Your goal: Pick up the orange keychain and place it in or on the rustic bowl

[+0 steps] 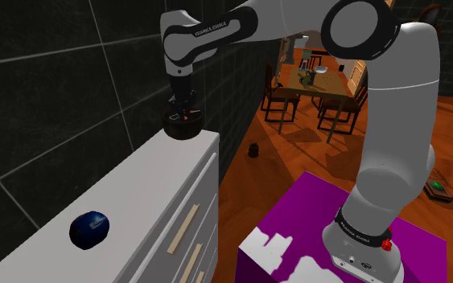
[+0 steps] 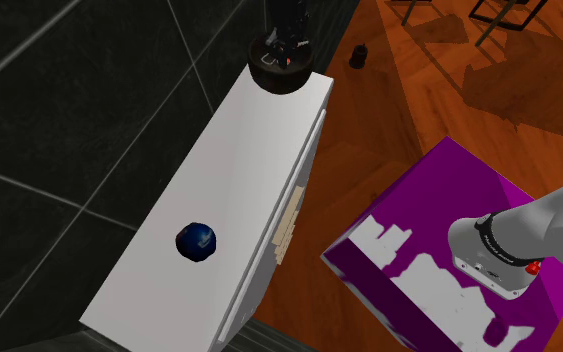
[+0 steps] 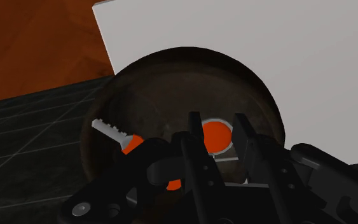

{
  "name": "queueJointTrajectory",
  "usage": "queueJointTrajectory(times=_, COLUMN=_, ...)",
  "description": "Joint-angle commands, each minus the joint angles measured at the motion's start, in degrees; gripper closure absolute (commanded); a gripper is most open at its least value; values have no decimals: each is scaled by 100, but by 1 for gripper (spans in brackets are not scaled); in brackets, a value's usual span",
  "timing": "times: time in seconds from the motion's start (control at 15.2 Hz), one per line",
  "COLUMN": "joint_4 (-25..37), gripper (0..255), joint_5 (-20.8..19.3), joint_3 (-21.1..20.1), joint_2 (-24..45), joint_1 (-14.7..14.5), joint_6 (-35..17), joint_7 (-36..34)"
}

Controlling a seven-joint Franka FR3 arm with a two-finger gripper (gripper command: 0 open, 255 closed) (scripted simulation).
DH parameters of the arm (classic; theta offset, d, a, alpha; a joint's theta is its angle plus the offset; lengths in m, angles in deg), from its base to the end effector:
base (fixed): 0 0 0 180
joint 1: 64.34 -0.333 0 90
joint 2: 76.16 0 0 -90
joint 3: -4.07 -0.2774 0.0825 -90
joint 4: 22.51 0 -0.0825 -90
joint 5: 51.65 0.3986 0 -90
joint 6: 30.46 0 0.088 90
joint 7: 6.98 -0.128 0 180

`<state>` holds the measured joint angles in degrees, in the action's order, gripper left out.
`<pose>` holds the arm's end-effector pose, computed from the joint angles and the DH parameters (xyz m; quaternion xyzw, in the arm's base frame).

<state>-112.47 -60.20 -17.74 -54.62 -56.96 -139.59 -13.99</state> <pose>0.6492 0.1302 0.3749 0.9969 0.0780 -0.0062 0.0030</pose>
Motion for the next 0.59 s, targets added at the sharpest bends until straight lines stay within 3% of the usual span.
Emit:
queueJointTrajectory(times=0.0, joint_4=0, gripper=255, joint_5=0, joint_3=0, joint_2=1, joint_1=0, joint_6=-1, joint_7=0)
queueJointTrajectory(times=0.07, joint_4=-1, gripper=0, joint_5=0, joint_3=0, joint_2=1, joint_1=0, joint_6=-1, joint_7=0)
queueJointTrajectory(times=0.4, joint_4=0, gripper=0, joint_5=0, joint_3=0, joint_2=1, joint_1=0, joint_6=-1, joint_7=0)
queueJointTrajectory(times=0.53, joint_4=310, gripper=0, joint_5=31, joint_3=-16, joint_2=-54, joint_1=-12, joint_6=359, joint_7=25)
